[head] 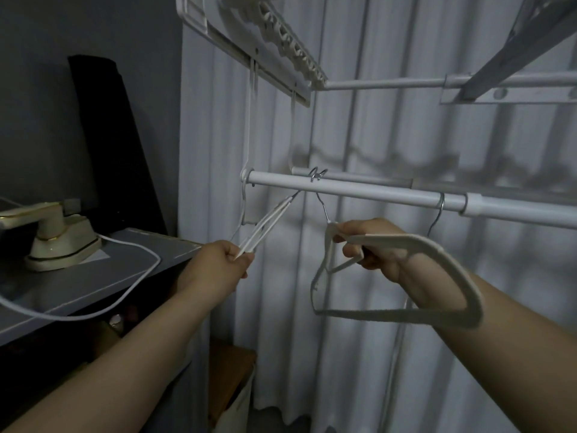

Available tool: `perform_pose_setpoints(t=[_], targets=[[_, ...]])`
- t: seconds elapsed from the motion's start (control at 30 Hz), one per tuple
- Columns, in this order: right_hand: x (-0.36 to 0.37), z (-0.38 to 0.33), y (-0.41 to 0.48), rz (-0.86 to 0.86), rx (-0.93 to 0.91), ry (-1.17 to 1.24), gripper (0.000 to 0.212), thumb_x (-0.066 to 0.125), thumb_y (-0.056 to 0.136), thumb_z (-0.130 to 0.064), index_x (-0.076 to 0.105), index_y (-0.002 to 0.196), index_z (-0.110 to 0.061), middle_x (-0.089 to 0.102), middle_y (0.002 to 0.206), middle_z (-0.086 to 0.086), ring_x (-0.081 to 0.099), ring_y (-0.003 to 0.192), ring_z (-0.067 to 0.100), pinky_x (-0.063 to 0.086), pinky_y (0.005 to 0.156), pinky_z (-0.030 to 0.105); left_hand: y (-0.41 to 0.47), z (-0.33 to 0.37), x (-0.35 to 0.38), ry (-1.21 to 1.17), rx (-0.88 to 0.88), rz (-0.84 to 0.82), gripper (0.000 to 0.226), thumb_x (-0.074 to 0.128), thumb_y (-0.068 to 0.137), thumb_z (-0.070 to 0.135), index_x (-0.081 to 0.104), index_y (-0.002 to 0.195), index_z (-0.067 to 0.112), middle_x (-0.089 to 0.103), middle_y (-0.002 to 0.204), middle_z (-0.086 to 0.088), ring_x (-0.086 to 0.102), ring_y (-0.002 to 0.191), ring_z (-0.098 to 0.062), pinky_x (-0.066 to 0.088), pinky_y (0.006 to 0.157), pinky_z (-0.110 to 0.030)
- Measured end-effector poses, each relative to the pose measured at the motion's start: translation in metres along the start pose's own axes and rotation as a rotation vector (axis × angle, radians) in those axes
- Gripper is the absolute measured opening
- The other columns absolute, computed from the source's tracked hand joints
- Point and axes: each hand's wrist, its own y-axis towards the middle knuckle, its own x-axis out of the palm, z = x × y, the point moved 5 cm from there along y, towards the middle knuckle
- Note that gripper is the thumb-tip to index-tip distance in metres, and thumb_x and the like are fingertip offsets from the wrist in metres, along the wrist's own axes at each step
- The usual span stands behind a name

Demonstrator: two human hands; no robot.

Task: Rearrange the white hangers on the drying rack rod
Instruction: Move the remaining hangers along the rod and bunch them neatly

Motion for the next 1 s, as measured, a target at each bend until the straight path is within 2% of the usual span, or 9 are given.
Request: perform_pose_setpoints(t=[0.1,0.23,0.47,0.53,0.63,0.77,0.83,0.9,1.0], targets=[[-0.002,0.004,0.007,-0.121,0.043,0.023,0.032,0.033,0.095,-0.018,0.045,0.066,-0.013,0.04,0.027,-0.007,0.022,0.026,0.002,0.015,0.032,0.013,0.004,0.003,0.0,-0.021,0.017,0.019,0.029,0.06,0.084,0.032,0.051,0.058,0.022,0.054,0.048,0.011,0.052,0.051,-0.011,0.035,0.052,-0.022],[-0.005,0.015,0.015,-0.134,0.066,0.021,0.033,0.032,0.096,-0.019,0.046,0.067,-0.013,0.04,0.027,-0.008,0.023,0.024,0.002,0.017,0.029,0.011,0.005,0.006,0.001,-0.066,0.036,0.036,0.026,0.061,0.084,0.03,0.052,0.06,0.024,0.058,0.053,0.011,0.052,0.05,-0.012,0.036,0.051,-0.022],[-0.01,0.035,0.004,0.023,0.052,0.064,0.023,0.043,0.094,-0.017,0.056,0.082,-0.002,0.045,0.032,-0.002,0.029,0.043,0.013,0.02,0.039,0.018,-0.002,-0.005,0.008,-0.028,-0.025,-0.036,0.035,0.056,0.088,0.028,0.054,0.054,0.017,0.054,0.038,0.009,0.05,0.039,-0.011,0.036,0.051,-0.022],[-0.01,0.037,0.0,0.039,0.067,0.028,0.022,0.046,0.092,-0.017,0.057,0.081,-0.002,0.046,0.033,-0.002,0.03,0.046,0.014,0.021,0.044,0.022,-0.006,-0.006,0.009,-0.04,-0.053,-0.076,0.036,0.055,0.089,0.026,0.053,0.055,0.014,0.053,0.034,0.007,0.047,0.029,-0.005,0.035,0.045,-0.02],[-0.012,0.038,-0.004,0.071,0.09,-0.056,0.028,0.049,0.089,-0.019,0.062,0.087,0.005,0.046,0.03,-0.004,0.033,0.043,0.014,0.024,0.042,0.022,-0.015,-0.005,0.008,-0.092,-0.086,-0.147,0.037,0.052,0.091,0.022,0.051,0.056,0.009,0.05,0.027,0.009,0.041,0.021,-0.002,0.032,0.031,-0.013],[-0.011,0.043,-0.011,0.088,0.119,-0.075,0.023,0.05,0.088,-0.018,0.06,0.077,-0.001,0.048,0.033,-0.001,0.036,0.034,0.011,0.028,0.034,0.018,-0.024,-0.006,0.002,-0.091,-0.084,-0.182,0.036,0.052,0.091,0.023,0.051,0.058,0.008,0.05,0.027,0.008,0.041,0.022,-0.002,0.037,0.035,-0.016],[-0.009,0.044,-0.016,0.072,0.132,-0.078,0.023,0.049,0.087,-0.016,0.061,0.078,0.001,0.05,0.042,0.003,0.036,0.041,0.014,0.029,0.04,0.022,-0.027,-0.005,-0.001,-0.078,-0.074,-0.202,0.036,0.052,0.091,0.024,0.051,0.06,0.007,0.051,0.029,0.005,0.042,0.024,-0.002,0.038,0.036,-0.014],[-0.006,0.047,-0.022,0.044,0.154,-0.086,0.027,0.049,0.087,-0.015,0.062,0.086,0.008,0.051,0.047,0.006,0.037,0.047,0.017,0.029,0.048,0.025,-0.03,-0.004,-0.004,-0.068,-0.054,-0.193,0.035,0.053,0.09,0.023,0.052,0.06,0.007,0.056,0.041,0.004,0.047,0.03,-0.003,0.037,0.034,-0.01],[-0.001,0.051,-0.028,-0.01,0.176,-0.093,0.025,0.049,0.087,-0.013,0.058,0.093,0.01,0.056,0.041,0.002,0.04,0.053,0.019,0.028,0.052,0.027,-0.033,-0.001,-0.008,-0.01,-0.018,-0.17,0.032,0.054,0.09,0.024,0.054,0.061,0.01,0.056,0.051,0.004,0.049,0.043,-0.01,0.034,0.034,-0.007]])
